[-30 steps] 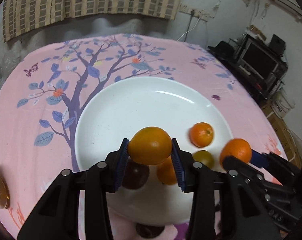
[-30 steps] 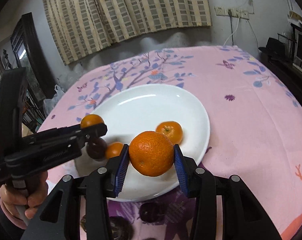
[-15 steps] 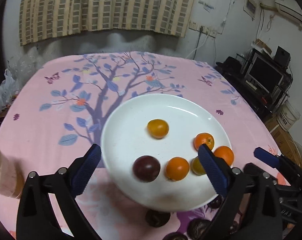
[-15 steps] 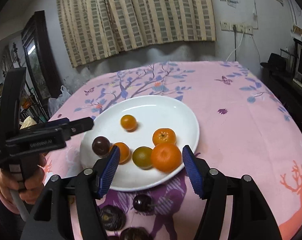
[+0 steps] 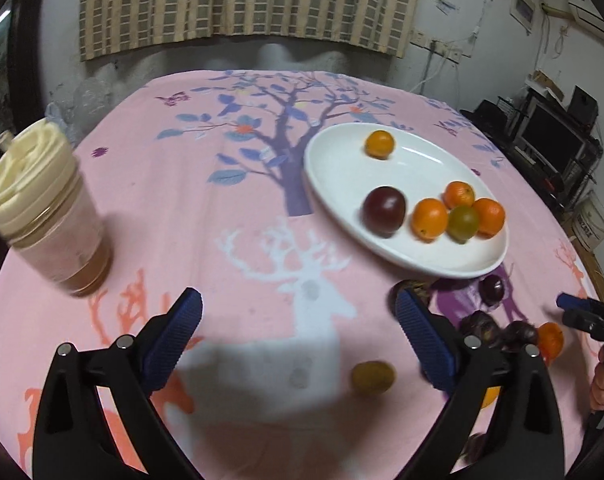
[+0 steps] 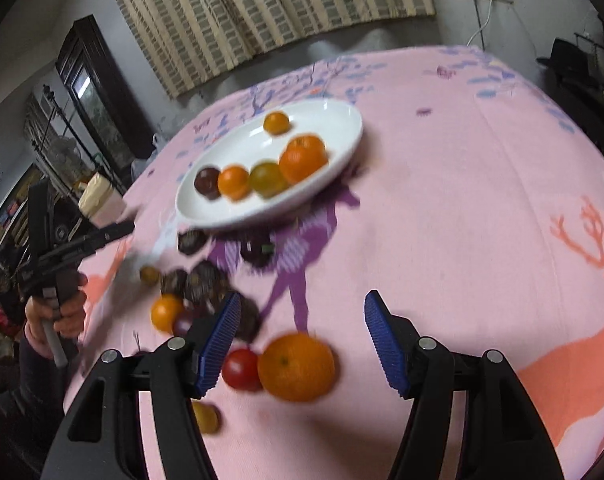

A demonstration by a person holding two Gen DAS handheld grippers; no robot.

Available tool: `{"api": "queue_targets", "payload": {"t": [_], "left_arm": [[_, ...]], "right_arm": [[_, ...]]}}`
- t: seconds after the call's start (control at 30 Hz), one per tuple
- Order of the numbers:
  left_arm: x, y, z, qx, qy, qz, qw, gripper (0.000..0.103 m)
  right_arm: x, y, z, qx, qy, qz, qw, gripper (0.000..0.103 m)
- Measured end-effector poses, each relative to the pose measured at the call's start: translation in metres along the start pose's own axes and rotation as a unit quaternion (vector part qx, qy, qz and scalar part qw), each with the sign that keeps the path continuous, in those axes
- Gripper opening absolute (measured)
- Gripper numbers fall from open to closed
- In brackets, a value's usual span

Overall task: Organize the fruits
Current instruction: 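Grasp a small yellow-brown fruit with the left gripper while the right gripper grasps a mandarin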

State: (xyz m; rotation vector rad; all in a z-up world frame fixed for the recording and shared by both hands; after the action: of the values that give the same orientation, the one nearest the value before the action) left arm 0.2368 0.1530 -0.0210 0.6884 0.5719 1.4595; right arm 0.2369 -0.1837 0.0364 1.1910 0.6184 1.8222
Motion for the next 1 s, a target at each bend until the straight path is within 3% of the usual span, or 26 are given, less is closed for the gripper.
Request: {"api": "queue_targets", "payload": {"t": [0.2,0.37,0.53,0.67,0.83,0.9,1.0], "left_arm": [[0.017,0.006,-0.012,0.003,0.033,-0.010,0.9994,0.096],[0.016,0.005,-0.018,0.010,0.027,0.002,0.9996,0.096],[0.009,0.004,-0.019,0.013,0.012,-0.001,0.9998,0.096],[0.001,0.004,-0.020,0.016,-0.004,-0.006,0.9998,0.096],[-0.016,0.003,-0.022,0.022,-0.046,-0.034,0.9981,0.096],[-0.030,0.004,-0.024,0.019,-0.085,-0.037,0.9955,0.095],[-0.054,0.003,-0.028,0.017,-0.146,-0.025,0.9888,0.076]], "right_arm": [[0.005,0.003,-0.018,0.015,0.035,0.005,0.999,0.065],[-0.005,-0.004,-0.024,0.031,0.024,-0.017,0.999,0.063],[0.000,-0.008,-0.027,0.034,0.036,-0.018,0.999,0.056],[0.002,-0.011,-0.024,0.037,0.032,-0.003,0.999,0.044],[-0.003,-0.006,-0.021,0.028,0.007,0.015,0.999,0.042],[-0.009,0.001,-0.016,0.019,-0.019,0.046,0.999,0.042],[-0.017,0.009,-0.012,0.004,-0.047,0.064,0.997,0.042]]}}
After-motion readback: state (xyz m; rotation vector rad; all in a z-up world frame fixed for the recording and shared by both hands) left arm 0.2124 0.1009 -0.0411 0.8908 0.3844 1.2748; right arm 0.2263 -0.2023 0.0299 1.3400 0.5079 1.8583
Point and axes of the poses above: each gripper's, at about its wrist camera, not at the fingertips, and y roughly against the way its jaws point, x to its left, z to its top, the point moved 2 cm from there along -y, roughly the way its jaws point, and after that the axes turned 15 degrees about -y, right-handed, at the moved point
